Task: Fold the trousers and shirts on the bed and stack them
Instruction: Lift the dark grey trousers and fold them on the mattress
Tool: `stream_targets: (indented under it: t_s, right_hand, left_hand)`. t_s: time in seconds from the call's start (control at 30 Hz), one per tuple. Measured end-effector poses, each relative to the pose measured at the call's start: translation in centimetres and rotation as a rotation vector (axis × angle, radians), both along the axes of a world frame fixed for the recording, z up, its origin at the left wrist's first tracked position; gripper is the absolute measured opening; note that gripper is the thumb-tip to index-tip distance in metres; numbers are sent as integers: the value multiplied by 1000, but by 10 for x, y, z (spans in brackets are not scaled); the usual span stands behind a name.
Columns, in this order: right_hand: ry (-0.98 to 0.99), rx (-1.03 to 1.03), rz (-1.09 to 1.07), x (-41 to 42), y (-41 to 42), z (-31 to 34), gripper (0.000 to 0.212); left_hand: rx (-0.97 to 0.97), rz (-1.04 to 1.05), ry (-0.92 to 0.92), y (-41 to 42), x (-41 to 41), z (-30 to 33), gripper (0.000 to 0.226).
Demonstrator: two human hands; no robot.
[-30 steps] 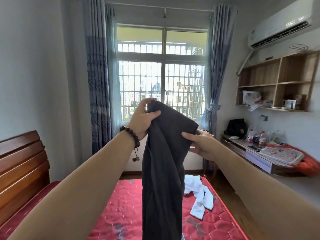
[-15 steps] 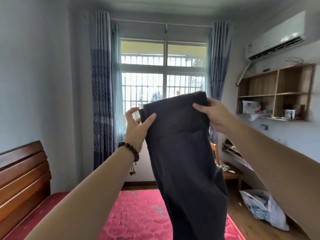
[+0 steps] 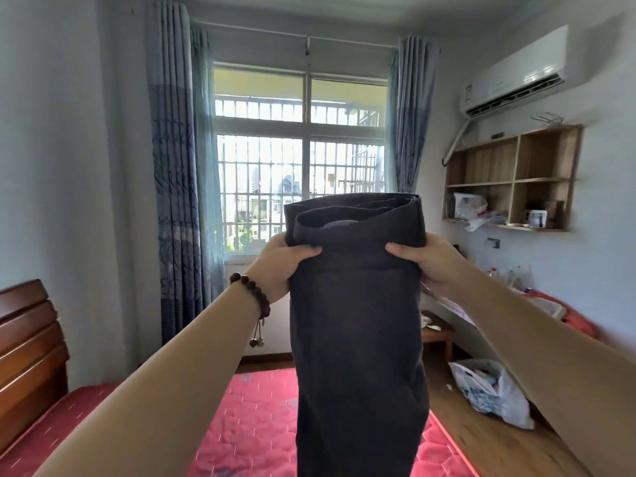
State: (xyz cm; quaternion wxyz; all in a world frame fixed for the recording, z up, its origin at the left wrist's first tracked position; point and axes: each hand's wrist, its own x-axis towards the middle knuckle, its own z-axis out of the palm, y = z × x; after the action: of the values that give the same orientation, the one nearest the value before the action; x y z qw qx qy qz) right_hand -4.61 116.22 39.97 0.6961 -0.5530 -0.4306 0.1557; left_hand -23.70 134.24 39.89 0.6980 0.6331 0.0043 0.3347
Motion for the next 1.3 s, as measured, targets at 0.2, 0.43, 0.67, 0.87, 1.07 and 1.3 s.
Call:
stream_targets:
  t_s: [0.2, 0.43, 0.67, 0.87, 1.07, 1.3]
  right_hand:
    - [-83, 64, -61, -30, -2, 20, 73]
    - [32, 108, 131, -63, -27, 45, 67]
    - [-79, 235, 39, -111, -69, 61, 29]
    - [-74, -151, 282, -107, -161, 12, 81]
    - [-120, -464, 232, -116, -236, -109, 56]
    - [-67, -427, 164, -117, -296, -157, 36]
  left_hand:
    - [-48, 167, -78, -12, -18, 10, 30]
    - [144, 135, -63, -40, -65, 47, 19]
    - [59, 135, -45, -98, -111, 44, 34]
    - [-50, 100, -79, -178, -132, 30, 29]
    - [-129, 182, -13, -237, -140, 2, 39]
    - [-201, 335, -8, -263, -151, -8, 45]
